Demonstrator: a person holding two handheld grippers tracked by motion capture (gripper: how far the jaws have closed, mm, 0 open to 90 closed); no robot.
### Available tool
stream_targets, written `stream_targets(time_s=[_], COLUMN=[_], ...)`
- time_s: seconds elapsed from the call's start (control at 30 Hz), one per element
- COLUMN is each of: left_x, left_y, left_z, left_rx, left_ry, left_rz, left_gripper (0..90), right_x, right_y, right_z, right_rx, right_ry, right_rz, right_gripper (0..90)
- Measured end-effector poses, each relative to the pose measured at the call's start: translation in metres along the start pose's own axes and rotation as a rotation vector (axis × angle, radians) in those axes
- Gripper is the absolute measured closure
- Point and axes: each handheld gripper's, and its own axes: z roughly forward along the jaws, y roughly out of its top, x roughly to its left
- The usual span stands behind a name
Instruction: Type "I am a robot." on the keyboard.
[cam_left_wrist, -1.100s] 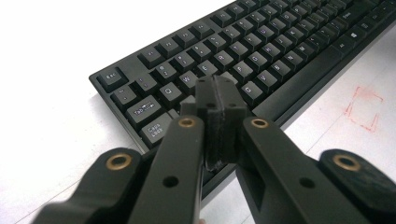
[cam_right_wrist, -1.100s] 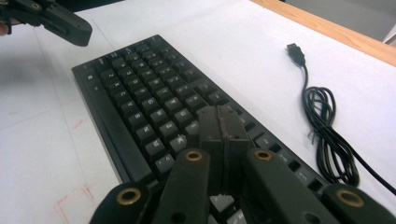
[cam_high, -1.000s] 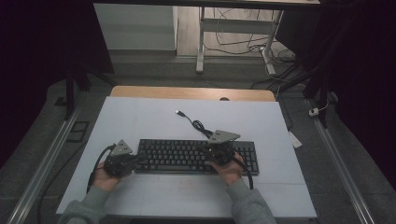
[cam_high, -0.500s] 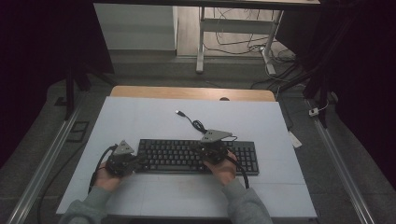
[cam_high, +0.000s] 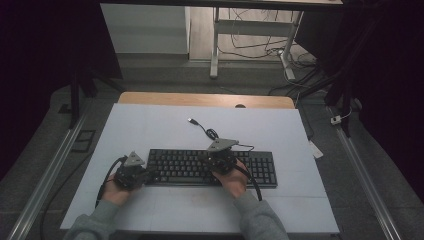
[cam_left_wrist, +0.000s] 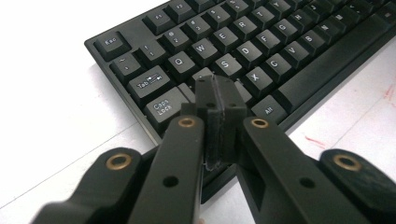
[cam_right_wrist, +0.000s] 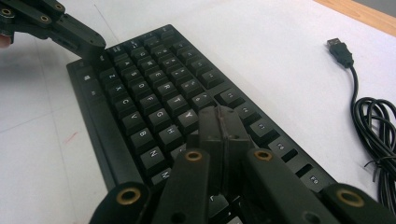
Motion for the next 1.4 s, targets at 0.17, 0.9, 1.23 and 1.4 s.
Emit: stream_targets(time_s=[0.17, 0.9, 1.23, 1.4], left_x=[0.0, -0.001, -0.001, -0.001], left_y=[0.0, -0.001, -0.002, -0.002], left_z=[0.002, 0.004, 0.006, 0.006], left_rx=[0.006, 0.031, 0.042, 0.041], left_ry=[0.011, 0.008, 0.008, 0.007], left_rz=[0.001, 0.014, 0.007, 0.007], left_gripper=[88.6, 88.6, 88.7, 88.7], right_x=[-0.001, -0.001, -0.002, -0.002], right_y=[0.0, -0.002, -0.003, -0.004], right_z=[0.006, 0.021, 0.024, 0.026], right_rx=[0.014, 0.059, 0.092, 0.104], right_ry=[-0.003, -0.027, -0.036, -0.039], right_rz=[0.002, 0.005, 0.001, -0.001], right_gripper=[89.6, 89.5, 89.5, 89.5])
